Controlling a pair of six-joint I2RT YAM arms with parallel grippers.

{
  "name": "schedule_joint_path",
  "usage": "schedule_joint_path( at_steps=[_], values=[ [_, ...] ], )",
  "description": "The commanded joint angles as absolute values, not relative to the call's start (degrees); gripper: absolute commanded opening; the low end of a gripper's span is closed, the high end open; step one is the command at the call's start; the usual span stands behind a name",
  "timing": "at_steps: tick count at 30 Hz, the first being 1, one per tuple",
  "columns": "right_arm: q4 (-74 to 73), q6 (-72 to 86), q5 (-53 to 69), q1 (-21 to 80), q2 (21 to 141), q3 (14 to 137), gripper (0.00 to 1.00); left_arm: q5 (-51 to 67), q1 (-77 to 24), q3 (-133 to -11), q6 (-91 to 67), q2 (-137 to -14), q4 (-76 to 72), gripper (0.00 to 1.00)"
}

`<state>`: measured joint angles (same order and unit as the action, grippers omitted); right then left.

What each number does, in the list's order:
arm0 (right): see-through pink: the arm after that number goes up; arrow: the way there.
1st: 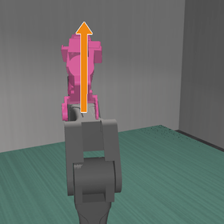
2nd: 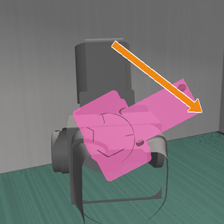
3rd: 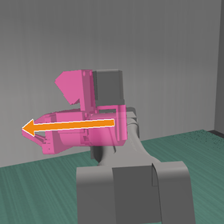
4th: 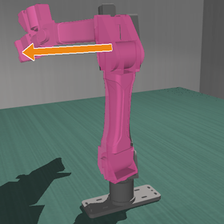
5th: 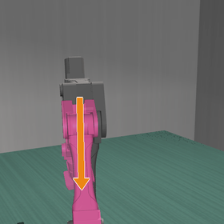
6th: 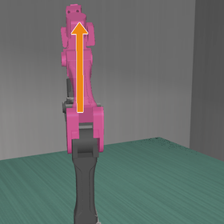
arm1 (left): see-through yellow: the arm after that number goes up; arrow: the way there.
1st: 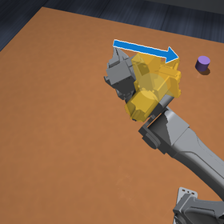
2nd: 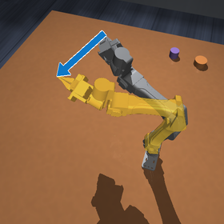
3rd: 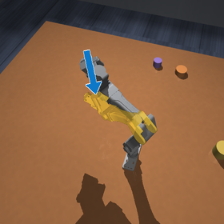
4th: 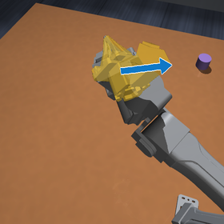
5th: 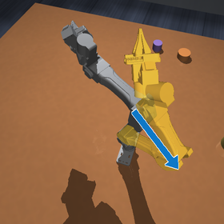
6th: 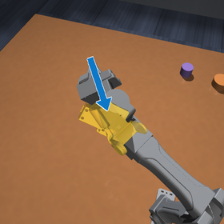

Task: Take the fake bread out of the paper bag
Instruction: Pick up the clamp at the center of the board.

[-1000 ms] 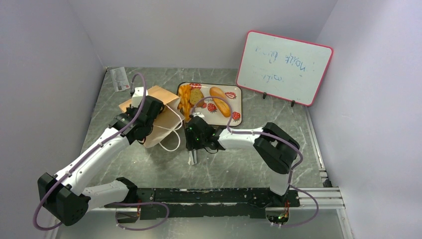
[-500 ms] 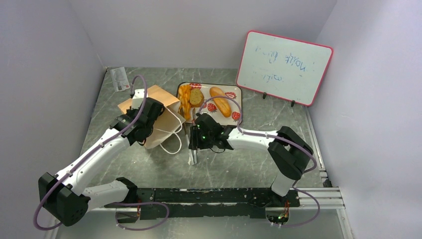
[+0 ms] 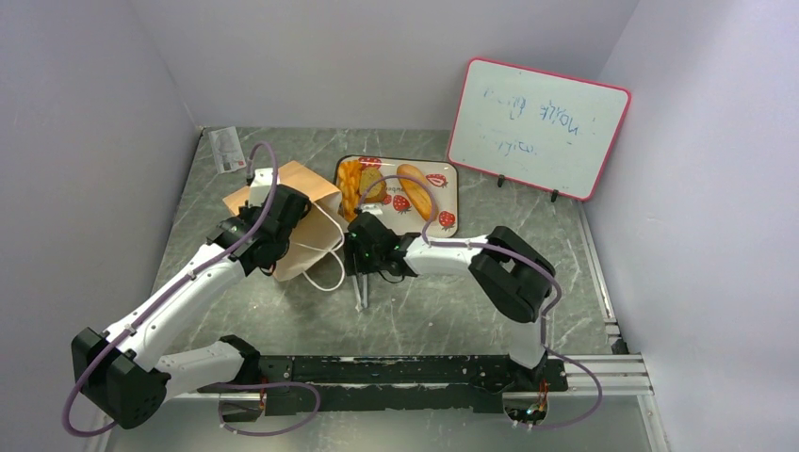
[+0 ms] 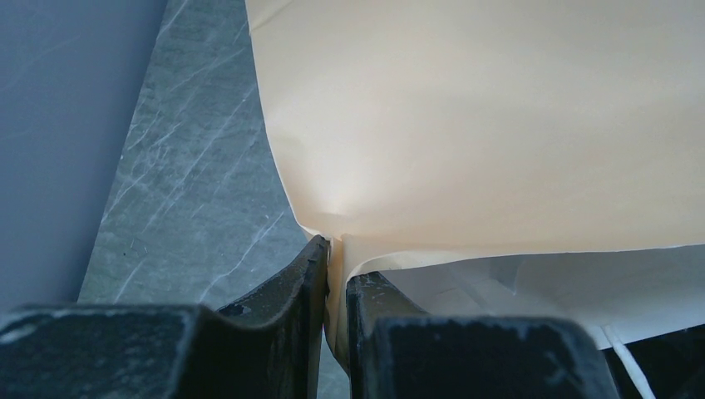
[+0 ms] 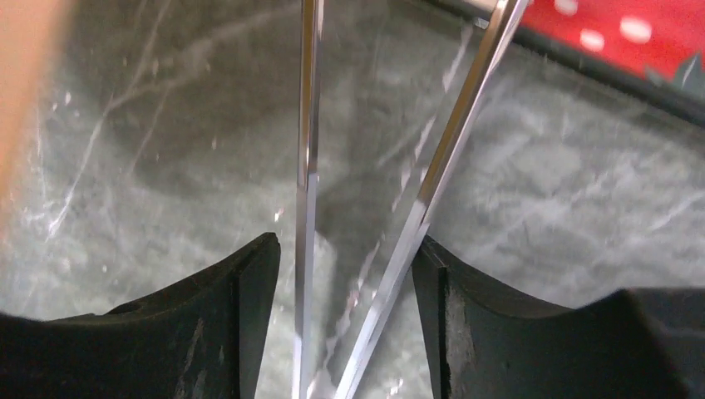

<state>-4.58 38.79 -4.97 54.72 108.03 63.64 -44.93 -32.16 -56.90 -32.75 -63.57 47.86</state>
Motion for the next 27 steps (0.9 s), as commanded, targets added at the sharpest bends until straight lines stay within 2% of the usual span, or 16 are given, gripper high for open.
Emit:
schedule_joint_path(
  at_steps=[1, 4, 7, 17, 27],
  values=[
    [-4.9, 35.4, -12.3, 55.0, 113.5, 66.3, 0.57, -45.9, -31.9, -57.1, -31.9, -62.7, 48.2, 0.07],
    [-6.2, 36.0, -14.0, 55.1, 114.4, 66.5, 0.49, -46.2, -31.9, -57.0, -31.8, -62.8, 48.0, 0.07],
    [-6.2, 37.4, -13.6, 55.1, 112.6, 64.6, 0.47, -46.3, -31.8, -56.5, -31.8, -62.7, 47.6, 0.07],
    [-8.5, 39.1, -8.5, 54.8, 101.1, 62.1, 0.47, -45.9, -31.8, -55.4, -31.8, -63.2, 45.9, 0.07],
    [-10.0, 40.5, -5.6, 53.5, 95.4, 61.0, 0.47, -46.1, -31.8, -55.6, -31.8, -63.2, 45.7, 0.07]
  ],
)
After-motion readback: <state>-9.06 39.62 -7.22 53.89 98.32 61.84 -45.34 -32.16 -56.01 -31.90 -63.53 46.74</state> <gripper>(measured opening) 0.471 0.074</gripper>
